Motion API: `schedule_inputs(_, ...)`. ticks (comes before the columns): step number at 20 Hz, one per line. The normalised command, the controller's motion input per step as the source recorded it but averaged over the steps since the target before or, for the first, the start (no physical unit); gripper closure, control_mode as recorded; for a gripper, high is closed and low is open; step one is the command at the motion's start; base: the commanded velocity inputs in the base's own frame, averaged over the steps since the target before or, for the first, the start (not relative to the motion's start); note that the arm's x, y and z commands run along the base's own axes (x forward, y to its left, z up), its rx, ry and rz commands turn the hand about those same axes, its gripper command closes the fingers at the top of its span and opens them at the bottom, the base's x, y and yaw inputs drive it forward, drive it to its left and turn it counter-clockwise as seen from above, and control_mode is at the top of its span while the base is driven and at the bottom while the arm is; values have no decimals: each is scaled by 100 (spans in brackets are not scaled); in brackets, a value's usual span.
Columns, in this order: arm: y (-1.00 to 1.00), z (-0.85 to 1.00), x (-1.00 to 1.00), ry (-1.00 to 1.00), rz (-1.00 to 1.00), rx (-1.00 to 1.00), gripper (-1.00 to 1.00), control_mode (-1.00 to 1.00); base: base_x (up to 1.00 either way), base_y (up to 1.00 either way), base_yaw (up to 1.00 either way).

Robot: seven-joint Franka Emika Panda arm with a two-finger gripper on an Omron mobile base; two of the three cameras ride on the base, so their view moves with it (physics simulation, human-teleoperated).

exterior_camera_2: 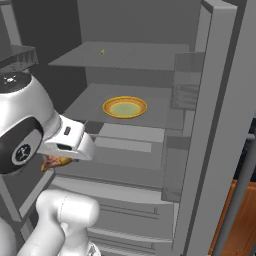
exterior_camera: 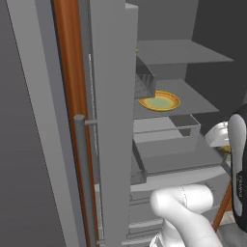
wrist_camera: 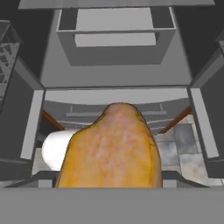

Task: Transport the chicken drumstick from the fridge to the microwave and turn on the microwave.

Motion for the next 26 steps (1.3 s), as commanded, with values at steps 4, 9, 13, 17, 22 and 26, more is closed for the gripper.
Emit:
schedule_inputs(4,0,0,-55,4,5,-1,100,-100,0,0,0)
schedule_inputs(9,0,2,-34,5,0,-1,100,-100,0,0,0)
schedule_inputs(13,0,6,-23,4,0,0,100,-100,0,0,0)
schedule_inputs(17,0,12,-1,9,0,0,100,-100,0,0,0)
schedule_inputs(22,0,4,7,12,0,0,100,-100,0,0,0)
schedule_inputs(26,0,0,4,10,0,0,100,-100,0,0,0)
